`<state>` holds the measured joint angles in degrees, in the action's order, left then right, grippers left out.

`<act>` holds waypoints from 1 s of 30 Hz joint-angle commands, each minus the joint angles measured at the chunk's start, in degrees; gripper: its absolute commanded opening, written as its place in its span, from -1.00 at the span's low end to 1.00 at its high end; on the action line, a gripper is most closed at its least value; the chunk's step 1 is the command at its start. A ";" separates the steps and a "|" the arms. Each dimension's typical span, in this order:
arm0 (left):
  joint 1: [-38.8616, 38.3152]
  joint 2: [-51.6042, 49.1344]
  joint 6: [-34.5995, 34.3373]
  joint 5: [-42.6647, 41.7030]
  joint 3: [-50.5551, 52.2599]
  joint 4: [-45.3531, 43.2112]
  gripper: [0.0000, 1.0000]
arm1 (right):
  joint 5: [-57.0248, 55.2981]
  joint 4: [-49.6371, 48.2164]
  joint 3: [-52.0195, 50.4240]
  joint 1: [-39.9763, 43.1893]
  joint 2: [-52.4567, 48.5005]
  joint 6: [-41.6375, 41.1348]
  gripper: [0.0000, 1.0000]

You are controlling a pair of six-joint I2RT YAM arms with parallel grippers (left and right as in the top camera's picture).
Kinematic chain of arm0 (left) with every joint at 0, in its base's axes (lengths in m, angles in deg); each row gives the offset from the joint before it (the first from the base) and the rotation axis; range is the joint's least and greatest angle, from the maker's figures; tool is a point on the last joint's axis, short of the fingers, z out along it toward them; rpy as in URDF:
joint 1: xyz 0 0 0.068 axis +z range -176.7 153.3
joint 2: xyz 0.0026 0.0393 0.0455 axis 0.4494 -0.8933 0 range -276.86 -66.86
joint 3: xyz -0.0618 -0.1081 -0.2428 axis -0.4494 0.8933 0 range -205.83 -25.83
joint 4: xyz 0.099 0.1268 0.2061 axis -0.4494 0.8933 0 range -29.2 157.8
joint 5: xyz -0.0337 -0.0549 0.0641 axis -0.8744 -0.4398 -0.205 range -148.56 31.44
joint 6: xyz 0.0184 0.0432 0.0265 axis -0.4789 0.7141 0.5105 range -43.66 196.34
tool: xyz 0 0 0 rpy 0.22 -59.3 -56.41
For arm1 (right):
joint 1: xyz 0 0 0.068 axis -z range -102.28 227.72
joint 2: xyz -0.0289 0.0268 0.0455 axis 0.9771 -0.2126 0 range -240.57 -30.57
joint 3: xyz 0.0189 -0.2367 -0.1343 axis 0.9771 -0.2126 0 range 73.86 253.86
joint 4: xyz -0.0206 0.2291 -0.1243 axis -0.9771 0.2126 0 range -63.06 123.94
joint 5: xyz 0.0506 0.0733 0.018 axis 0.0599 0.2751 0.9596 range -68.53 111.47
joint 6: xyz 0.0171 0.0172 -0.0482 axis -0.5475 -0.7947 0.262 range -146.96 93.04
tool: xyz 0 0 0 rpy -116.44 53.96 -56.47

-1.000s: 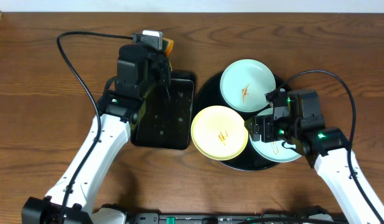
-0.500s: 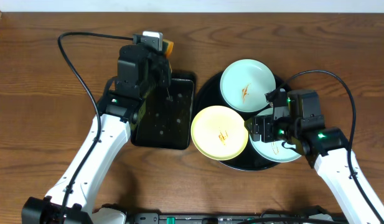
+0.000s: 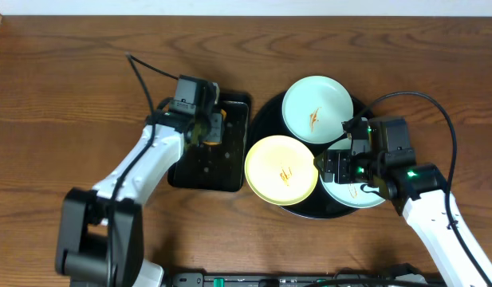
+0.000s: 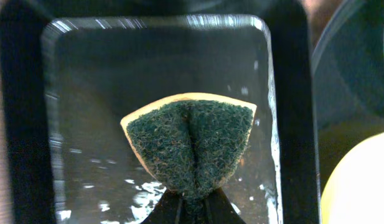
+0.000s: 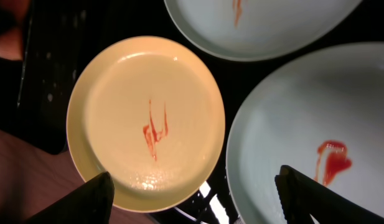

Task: Clean dirty plates on tray and stack at the side
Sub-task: 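Grip the yellow plate rim with the right gripper and tilt it up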

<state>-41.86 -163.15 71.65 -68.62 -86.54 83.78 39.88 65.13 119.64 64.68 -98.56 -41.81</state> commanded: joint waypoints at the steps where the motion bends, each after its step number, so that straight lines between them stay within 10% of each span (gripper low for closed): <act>1: -0.04 -1.18 -0.52 -4.35 -0.33 0.61 -0.85 | -0.13 0.74 0.55 -0.57 -0.31 -2.49 0.63; 22: -3.19 5.88 -2.21 -15.04 -0.81 3.34 -0.85 | 8.00 -3.08 -5.03 -4.42 -12.20 -9.60 0.35; 30: -14.75 5.16 -5.97 -14.67 -0.74 -0.72 -0.85 | 7.10 -5.03 -5.03 -9.11 -17.84 -19.96 -0.16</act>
<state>-52.35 -157.86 68.04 -82.48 -86.54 84.88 46.59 60.24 114.98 57.12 -114.66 -55.69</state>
